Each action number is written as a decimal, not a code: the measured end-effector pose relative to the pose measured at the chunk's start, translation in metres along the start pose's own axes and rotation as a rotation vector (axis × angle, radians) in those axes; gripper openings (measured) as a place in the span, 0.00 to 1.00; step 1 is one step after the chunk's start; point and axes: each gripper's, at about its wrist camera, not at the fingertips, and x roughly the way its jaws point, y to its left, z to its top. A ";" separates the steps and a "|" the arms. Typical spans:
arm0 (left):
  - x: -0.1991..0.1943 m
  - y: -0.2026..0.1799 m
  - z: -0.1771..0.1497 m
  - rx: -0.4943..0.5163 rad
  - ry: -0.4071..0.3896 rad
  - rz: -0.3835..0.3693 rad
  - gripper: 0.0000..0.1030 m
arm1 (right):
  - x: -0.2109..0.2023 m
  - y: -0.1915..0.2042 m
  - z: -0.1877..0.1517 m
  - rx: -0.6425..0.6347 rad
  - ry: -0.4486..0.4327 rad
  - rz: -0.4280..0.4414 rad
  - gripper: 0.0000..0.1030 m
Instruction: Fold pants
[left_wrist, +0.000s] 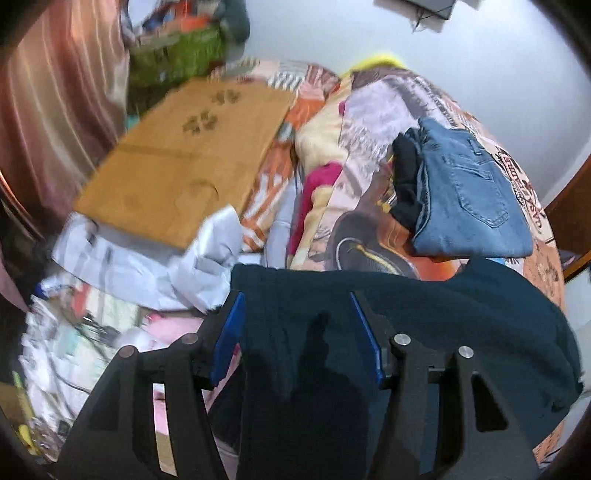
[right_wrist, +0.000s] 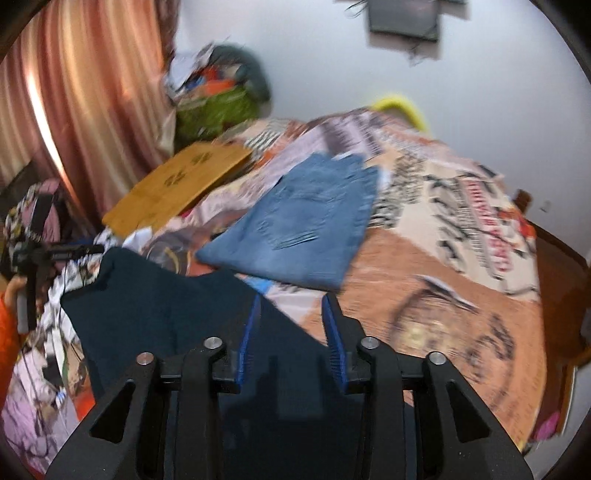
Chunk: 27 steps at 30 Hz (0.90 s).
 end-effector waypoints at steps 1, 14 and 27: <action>0.008 0.003 0.000 -0.005 0.016 -0.019 0.56 | 0.011 0.004 0.002 -0.014 0.020 0.012 0.44; 0.051 0.021 -0.005 -0.039 0.094 -0.107 0.63 | 0.138 0.045 0.029 -0.135 0.295 0.155 0.46; 0.060 0.026 -0.021 -0.086 0.081 -0.147 0.57 | 0.153 0.087 0.019 -0.340 0.288 0.134 0.11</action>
